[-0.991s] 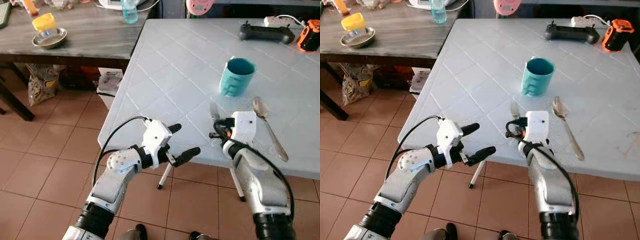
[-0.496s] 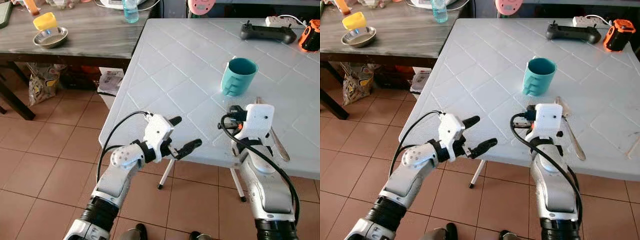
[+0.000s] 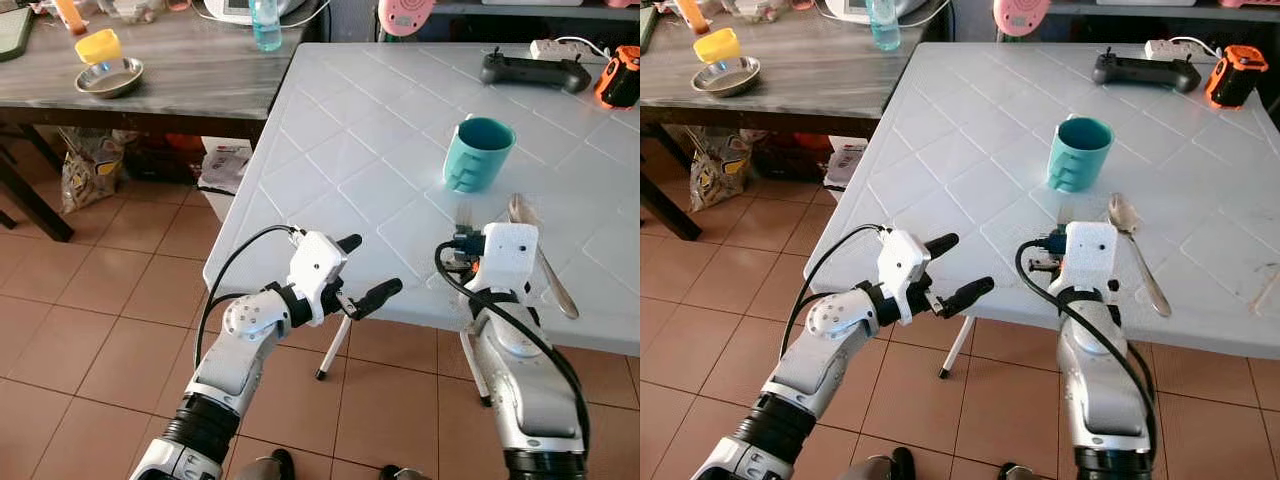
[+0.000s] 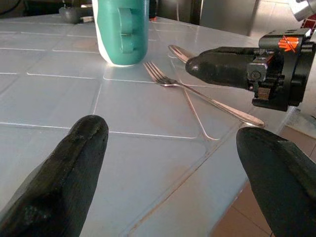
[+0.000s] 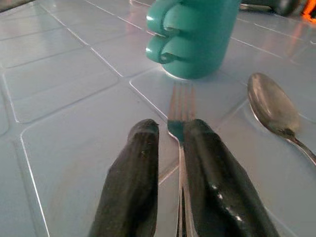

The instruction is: Setting the table

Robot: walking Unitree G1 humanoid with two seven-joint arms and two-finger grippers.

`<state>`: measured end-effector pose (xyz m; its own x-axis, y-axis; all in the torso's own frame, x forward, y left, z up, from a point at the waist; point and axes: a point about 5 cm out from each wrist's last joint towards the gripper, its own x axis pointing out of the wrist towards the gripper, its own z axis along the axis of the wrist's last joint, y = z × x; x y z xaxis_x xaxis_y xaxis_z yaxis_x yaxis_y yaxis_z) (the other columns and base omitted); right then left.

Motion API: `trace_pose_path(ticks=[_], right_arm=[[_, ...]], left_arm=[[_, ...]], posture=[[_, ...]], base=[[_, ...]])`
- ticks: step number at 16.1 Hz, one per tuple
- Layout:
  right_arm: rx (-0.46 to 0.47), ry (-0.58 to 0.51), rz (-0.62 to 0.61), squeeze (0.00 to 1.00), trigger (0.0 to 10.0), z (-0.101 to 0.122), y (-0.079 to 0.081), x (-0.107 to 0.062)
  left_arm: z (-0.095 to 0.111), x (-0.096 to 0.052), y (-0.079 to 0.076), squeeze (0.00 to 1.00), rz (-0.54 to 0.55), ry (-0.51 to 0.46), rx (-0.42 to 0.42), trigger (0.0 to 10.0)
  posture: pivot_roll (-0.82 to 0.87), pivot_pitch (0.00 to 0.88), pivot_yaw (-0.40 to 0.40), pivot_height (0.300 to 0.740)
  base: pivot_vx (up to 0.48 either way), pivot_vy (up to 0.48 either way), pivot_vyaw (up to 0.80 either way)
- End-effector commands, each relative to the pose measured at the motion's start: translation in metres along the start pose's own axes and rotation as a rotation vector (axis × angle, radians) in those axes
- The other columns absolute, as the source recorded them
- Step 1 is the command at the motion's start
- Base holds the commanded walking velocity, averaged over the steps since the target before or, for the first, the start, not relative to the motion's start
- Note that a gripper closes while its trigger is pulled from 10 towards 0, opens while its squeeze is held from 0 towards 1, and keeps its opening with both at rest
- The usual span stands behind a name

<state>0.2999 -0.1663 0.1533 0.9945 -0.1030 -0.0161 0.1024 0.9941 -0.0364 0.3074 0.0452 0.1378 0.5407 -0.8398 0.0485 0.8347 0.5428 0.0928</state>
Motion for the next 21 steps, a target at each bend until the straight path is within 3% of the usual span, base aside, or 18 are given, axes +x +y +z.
trace_pose_path(ticks=[1,8,13,21], right_arm=[[0.005,-0.001,-0.024,1.0,10.0,0.002,0.0,-0.002],[0.037,0.033,-0.105,1.0,10.0,0.009,-0.007,0.008],[0.095,0.104,-0.06,1.0,10.0,-0.003,-0.007,0.01],[0.111,0.161,-0.023,1.0,10.0,-0.014,-0.008,0.022]], left_arm=[[-0.002,0.0,0.0,0.0,0.0,0.012,0.011,10.0],[-0.004,0.002,-0.005,0.0,-0.037,0.026,-0.01,10.0],[-0.006,0.001,-0.009,0.0,-0.047,0.032,-0.02,10.0],[-0.007,-0.001,-0.011,0.0,-0.046,0.038,-0.03,10.0]], posture=[[0.03,0.127,0.061,0.74],[0.01,0.15,0.078,0.74],[0.01,0.157,0.072,0.74],[0.02,0.167,0.062,0.74]], base=[[0.0,0.0,0.0],[0.0,0.0,0.0],[0.0,0.0,0.0],[0.0,0.0,0.0]])
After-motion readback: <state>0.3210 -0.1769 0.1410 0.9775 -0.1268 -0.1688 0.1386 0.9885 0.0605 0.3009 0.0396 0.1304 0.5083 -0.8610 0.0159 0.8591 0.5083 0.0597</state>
